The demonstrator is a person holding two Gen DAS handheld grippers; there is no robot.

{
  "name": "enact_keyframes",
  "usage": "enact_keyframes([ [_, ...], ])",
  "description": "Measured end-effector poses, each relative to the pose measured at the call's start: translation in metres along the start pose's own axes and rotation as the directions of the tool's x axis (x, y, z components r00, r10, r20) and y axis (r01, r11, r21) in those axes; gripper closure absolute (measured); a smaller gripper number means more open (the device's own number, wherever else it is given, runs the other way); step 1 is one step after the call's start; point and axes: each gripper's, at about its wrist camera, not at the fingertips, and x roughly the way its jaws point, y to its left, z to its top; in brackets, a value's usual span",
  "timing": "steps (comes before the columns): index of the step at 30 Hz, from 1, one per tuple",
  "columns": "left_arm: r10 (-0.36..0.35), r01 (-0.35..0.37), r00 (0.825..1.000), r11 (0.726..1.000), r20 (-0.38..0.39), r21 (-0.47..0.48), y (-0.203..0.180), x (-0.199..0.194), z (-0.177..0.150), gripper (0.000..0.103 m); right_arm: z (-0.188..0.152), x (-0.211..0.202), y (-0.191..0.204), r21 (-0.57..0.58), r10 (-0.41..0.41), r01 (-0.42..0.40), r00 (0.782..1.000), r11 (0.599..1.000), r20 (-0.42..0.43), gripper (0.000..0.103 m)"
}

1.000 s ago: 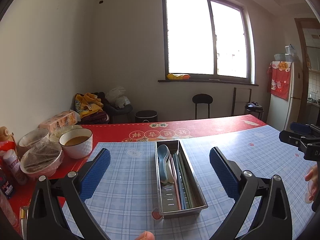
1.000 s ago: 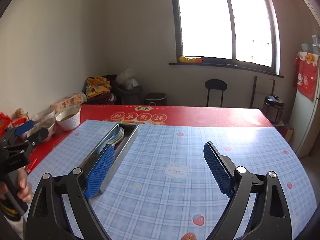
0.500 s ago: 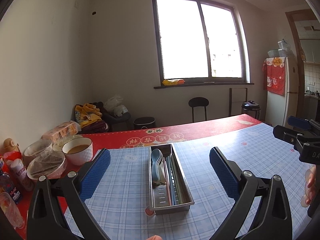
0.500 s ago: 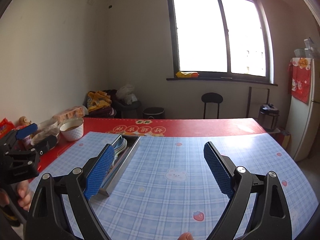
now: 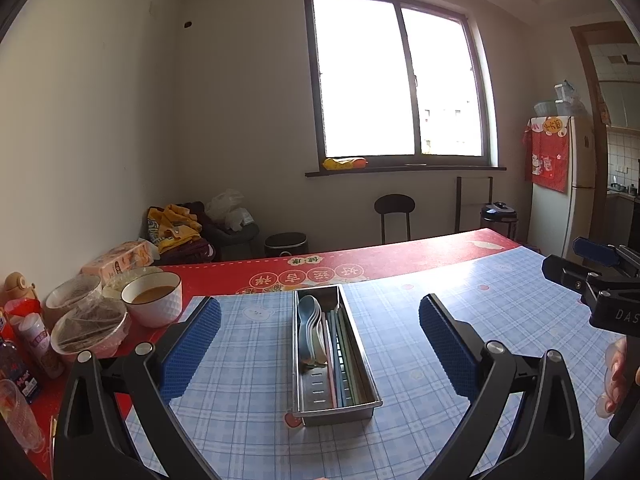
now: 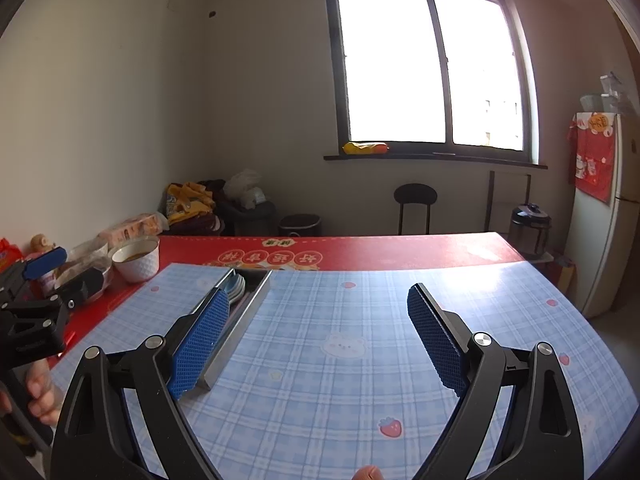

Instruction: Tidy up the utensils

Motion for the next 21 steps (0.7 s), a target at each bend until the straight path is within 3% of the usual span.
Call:
enact_keyframes([
  [7, -0.026, 0.026, 1.000, 0.999, -0.010, -0.021, 0.0024, -0.0017, -0.0003, 0.006, -0.0017, -0.0004, 0.0003, -0.004, -0.007, 0.007, 1.000, 1.000, -0.003, 0.015],
  [21, -0.004, 0.003, 1.000, 1.000, -0.022, -0.020, 0.0024, -0.0003, -0.0030, 0.006, -0.0049, 0.0003, -0.0031, -0.005, -0.019, 0.019, 1.000, 1.000, -0.014, 0.015],
])
